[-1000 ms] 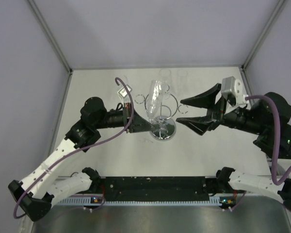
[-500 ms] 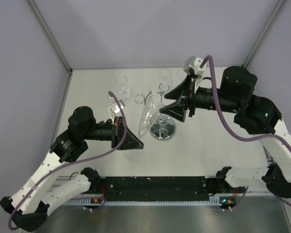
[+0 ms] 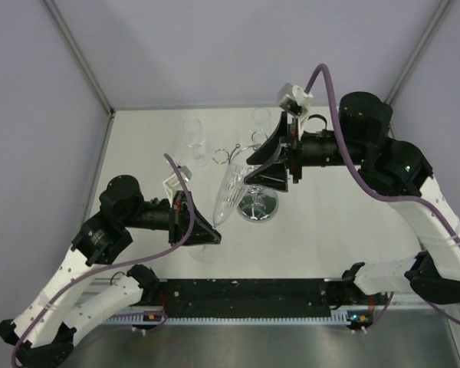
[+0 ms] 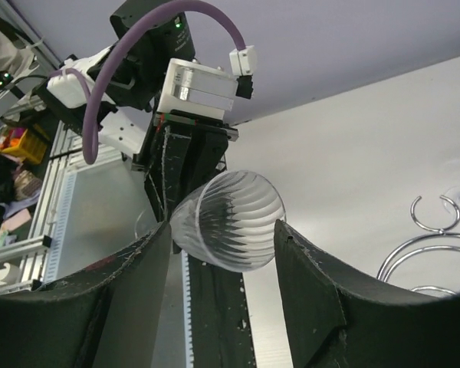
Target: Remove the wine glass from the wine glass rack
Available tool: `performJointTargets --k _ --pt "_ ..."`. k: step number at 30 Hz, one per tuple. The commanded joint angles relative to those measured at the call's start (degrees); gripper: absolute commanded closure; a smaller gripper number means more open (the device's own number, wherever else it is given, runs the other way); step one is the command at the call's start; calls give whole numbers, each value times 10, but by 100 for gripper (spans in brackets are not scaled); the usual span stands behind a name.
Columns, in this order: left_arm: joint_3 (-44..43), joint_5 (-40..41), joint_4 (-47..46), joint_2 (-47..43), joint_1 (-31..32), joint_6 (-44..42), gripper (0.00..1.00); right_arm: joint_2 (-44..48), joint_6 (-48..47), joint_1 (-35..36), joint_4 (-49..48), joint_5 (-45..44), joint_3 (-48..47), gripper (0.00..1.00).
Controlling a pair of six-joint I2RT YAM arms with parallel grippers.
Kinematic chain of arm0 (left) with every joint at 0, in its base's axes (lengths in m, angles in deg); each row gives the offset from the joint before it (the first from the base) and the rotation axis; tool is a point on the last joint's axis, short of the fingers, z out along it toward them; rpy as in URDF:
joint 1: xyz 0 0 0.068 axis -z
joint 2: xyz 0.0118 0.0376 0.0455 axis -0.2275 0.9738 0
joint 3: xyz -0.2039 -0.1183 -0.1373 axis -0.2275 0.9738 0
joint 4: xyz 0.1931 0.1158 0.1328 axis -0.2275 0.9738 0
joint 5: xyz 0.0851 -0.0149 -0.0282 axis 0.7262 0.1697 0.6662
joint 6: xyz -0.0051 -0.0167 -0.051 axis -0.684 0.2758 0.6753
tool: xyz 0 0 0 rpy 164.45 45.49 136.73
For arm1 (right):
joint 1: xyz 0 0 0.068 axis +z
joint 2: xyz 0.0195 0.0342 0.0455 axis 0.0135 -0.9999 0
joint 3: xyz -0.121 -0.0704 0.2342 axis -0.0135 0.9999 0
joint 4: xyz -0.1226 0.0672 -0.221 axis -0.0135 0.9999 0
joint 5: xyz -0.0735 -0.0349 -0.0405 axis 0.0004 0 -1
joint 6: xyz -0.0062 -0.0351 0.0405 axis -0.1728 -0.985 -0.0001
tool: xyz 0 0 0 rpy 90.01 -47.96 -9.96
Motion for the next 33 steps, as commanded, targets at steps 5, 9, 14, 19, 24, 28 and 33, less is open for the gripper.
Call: performJointTargets --k 5,9,14,19,24,28,33 --pt "-2 -20 -14 -1 1 -26 100 -43 15 -6 6 79 -36 45" --pt "-4 -21 -14 9 1 -33 100 -45 10 -5 9 98 -23 46" --pt "-8 -19 -4 24 1 -48 100 -45 -1 -6 16 112 -6 61" --pt "-4 -20 2 29 1 -63 100 -45 -10 -6 24 113 3 80" --pt "-4 -26 8 24 1 -84 100 -46 -14 -14 28 121 7 100" --pt "-4 -14 13 10 1 -109 79 -36 -18 -24 28 135 16 100" --pt "-6 45 29 0 1 -137 44 -15 -21 -35 34 144 34 100"
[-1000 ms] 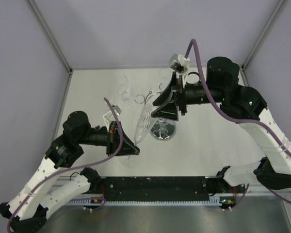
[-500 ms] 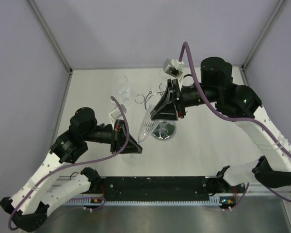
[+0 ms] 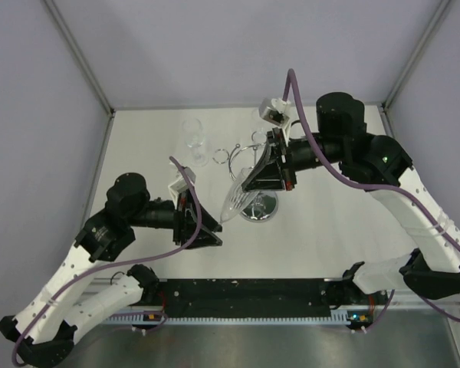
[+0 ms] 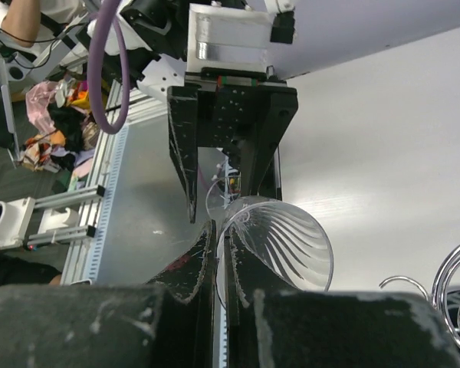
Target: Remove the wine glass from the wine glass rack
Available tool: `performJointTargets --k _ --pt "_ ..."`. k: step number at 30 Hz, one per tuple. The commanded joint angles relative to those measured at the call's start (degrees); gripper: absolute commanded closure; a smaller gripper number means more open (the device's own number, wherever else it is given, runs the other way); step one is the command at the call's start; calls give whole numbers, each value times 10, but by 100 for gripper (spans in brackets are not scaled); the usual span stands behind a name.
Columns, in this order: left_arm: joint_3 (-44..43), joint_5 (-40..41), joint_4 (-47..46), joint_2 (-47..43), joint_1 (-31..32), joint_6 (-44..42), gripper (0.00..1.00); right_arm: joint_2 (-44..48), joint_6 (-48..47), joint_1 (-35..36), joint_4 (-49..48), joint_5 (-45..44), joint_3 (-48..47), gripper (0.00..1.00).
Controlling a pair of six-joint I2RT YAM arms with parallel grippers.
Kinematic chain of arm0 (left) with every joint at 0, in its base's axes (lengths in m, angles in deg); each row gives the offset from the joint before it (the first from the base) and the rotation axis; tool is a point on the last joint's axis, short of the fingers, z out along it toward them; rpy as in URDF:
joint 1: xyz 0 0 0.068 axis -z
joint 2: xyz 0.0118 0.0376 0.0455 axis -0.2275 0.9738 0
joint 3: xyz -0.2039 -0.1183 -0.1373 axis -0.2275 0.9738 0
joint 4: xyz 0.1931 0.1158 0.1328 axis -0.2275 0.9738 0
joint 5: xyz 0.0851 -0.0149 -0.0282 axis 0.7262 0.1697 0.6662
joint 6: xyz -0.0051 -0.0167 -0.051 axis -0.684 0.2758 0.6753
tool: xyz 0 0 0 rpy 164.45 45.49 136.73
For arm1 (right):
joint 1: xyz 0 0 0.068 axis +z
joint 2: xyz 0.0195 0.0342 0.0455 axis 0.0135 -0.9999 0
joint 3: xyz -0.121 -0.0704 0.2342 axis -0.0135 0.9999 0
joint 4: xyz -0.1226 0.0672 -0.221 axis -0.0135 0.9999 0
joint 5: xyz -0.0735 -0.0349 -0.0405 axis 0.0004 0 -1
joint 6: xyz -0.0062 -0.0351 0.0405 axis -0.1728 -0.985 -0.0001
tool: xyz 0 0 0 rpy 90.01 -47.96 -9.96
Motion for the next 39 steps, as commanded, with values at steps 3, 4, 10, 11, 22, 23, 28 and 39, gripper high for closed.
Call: performJointTargets --k 3,4,10,11,22,23,28,39 --pt "-9 47 -4 -14 0 -37 38 45 -20 -20 13 5 26 100" --pt "-11 58 -2 -15 0 -40 37 51 -22 -23 20 4 31 100" --pt "-34 219 36 -26 0 -53 37 91 -56 -31 102 -66 39 100" --pt "-34 241 37 -31 0 -53 37 97 -62 -31 123 -84 40 100" --pt "-32 260 28 -34 0 -59 37 149 -21 -32 194 -391 104 100" --pt "-31 262 28 -35 0 -59 38 150 -12 -32 198 -424 105 100" --pt "-16 274 24 -39 0 -56 38 129 22 -38 204 -589 114 100" --pt "9 307 18 -42 0 -59 38 58 16 -173 66 -680 166 100"
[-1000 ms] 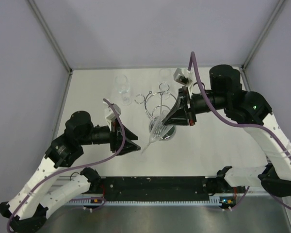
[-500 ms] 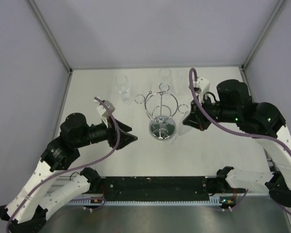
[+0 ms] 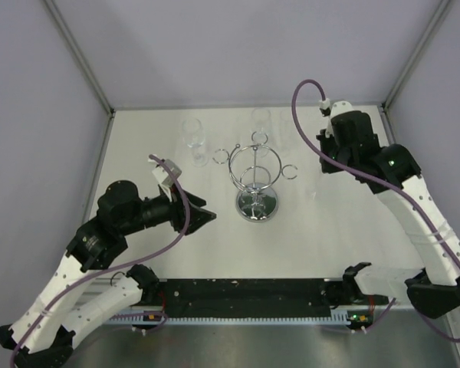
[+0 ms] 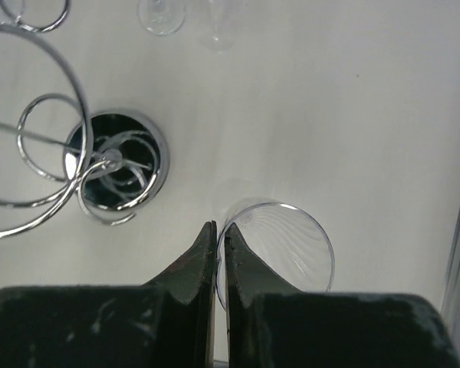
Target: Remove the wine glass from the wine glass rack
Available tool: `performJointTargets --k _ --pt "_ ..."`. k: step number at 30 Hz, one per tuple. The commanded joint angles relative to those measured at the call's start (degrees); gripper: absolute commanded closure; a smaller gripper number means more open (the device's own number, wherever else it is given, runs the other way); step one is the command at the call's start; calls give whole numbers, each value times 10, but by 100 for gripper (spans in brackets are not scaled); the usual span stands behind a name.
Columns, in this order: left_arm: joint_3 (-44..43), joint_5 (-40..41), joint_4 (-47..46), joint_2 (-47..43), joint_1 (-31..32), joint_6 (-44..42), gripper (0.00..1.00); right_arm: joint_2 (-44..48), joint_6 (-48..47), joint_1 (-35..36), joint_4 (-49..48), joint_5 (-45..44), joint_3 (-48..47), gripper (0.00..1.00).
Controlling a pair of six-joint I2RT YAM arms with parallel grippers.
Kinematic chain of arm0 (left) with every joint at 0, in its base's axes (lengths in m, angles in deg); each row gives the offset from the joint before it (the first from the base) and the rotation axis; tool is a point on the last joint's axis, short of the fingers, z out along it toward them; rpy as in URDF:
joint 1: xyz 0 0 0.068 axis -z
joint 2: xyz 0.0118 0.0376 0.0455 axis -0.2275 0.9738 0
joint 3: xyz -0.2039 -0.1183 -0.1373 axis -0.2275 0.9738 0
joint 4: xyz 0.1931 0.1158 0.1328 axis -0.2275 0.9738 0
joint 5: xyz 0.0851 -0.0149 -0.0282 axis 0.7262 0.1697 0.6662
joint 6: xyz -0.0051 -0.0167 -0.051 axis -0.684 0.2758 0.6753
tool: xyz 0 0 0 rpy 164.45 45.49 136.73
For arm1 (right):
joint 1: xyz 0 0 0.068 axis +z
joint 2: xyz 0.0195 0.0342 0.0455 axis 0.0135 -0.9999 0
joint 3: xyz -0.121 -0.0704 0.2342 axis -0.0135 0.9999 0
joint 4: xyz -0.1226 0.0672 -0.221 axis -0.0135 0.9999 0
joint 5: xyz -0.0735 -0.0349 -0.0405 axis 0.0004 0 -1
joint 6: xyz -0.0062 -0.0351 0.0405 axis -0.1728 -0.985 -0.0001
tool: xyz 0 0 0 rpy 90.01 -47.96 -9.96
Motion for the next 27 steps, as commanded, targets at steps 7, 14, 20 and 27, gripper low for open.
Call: performJointTargets --k 7,14,20,27 --pt "21 32 -15 16 0 -21 34 -134 2 -77 -182 3 -3 100" --pt "42 33 -23 28 0 -18 8 -236 2 -94 -224 -12 -51 100" --pt "46 56 -18 23 0 -26 6 -300 2 -94 -237 -21 -102 100" --pt "68 130 -33 -20 0 -30 2 -343 11 -95 -238 -13 -134 100"
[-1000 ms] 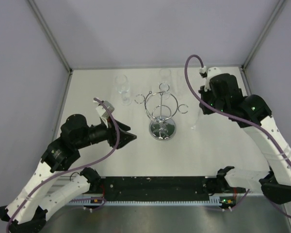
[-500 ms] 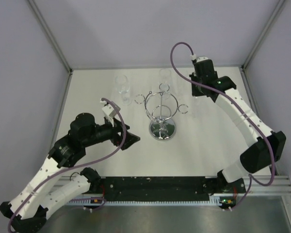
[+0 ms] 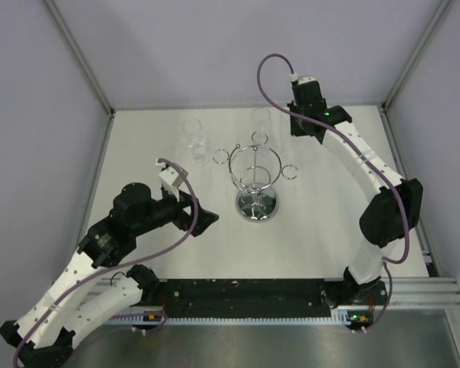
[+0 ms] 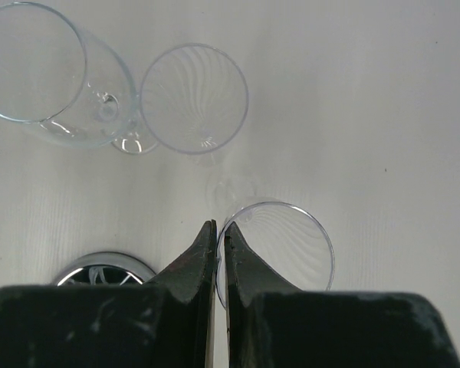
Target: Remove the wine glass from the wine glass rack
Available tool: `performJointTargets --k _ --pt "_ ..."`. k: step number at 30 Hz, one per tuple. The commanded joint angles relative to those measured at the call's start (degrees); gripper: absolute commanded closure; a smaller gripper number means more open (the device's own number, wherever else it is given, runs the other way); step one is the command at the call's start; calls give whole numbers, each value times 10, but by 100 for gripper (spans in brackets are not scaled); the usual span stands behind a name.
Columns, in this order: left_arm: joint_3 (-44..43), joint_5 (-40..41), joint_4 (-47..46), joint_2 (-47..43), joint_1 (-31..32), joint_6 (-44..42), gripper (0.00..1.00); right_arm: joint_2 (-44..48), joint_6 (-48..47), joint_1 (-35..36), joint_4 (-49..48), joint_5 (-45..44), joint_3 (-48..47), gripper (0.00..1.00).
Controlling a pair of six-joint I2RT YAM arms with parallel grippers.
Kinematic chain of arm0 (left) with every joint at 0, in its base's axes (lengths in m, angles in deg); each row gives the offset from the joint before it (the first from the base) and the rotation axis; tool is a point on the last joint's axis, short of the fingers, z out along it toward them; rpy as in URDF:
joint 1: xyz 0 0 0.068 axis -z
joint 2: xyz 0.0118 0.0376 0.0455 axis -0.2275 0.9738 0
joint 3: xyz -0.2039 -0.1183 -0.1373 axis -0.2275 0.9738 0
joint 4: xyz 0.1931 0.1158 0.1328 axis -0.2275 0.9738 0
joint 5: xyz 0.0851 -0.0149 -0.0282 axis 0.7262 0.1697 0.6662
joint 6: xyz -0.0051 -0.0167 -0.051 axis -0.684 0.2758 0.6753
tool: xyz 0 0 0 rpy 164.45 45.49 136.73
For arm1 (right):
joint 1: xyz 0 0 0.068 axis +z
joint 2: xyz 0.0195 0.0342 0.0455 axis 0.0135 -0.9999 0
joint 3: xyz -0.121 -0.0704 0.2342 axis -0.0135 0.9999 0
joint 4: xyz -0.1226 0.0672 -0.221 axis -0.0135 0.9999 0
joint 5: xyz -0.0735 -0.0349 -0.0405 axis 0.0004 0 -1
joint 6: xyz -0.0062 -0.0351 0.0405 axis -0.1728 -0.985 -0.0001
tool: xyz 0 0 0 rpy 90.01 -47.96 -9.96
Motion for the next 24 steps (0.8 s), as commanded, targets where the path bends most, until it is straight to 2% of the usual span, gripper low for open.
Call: performJointTargets --k 1,20,24 --pt "12 54 -33 -34 0 -12 2 -19 9 -6 -25 -3 -40 100" --pt "27 79 -31 -57 0 -17 2 -39 13 -7 -19 11 -21 100" --pt "27 84 -30 -58 0 -18 2 -38 12 -7 -19 12 -20 88"
